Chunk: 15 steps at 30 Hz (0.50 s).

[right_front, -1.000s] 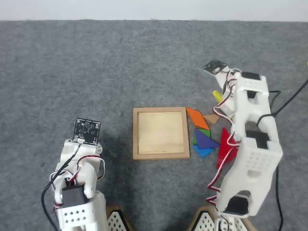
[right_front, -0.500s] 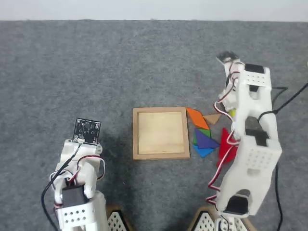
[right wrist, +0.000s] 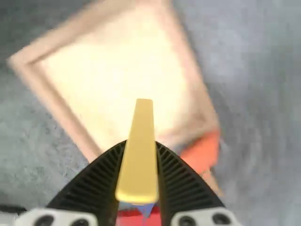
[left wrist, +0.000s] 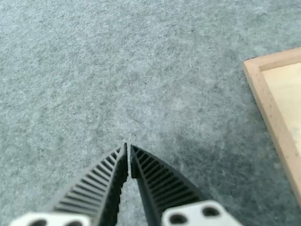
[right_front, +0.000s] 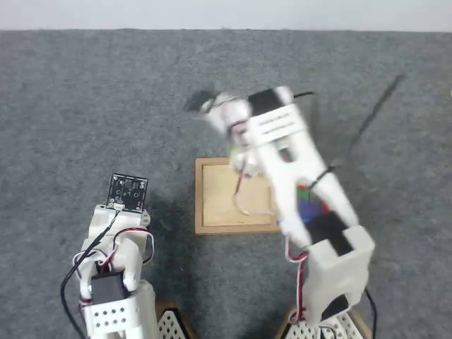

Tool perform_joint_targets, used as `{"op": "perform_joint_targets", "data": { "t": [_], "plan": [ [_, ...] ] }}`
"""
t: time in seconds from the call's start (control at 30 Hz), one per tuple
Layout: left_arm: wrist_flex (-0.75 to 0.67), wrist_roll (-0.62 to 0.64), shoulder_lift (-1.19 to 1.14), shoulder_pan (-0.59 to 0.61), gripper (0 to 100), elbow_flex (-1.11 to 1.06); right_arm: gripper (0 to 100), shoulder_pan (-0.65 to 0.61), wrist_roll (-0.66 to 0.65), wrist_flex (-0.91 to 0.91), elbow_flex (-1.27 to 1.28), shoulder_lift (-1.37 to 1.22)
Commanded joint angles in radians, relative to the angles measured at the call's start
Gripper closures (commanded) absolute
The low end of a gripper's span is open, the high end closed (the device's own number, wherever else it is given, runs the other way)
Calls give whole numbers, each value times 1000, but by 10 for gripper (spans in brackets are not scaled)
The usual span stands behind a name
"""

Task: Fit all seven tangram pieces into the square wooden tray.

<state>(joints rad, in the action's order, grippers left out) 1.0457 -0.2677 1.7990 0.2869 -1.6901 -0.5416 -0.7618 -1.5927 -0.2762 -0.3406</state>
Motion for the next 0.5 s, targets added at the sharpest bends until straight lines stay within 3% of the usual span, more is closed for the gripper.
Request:
{"op": "perform_joint_targets", "data": {
  "t": [0.0, 0.2, 0.47],
  "plan": [
    [6, -14, 12, 8, 988, 7, 990, -61, -137, -5, -49, -48],
    [6, -14, 12, 8, 988, 7, 990, -102, -235, 8, -60, -170],
    [6, -14, 12, 8, 988, 7, 990, -94, -239, 31, -137, -255]
  ]
}}
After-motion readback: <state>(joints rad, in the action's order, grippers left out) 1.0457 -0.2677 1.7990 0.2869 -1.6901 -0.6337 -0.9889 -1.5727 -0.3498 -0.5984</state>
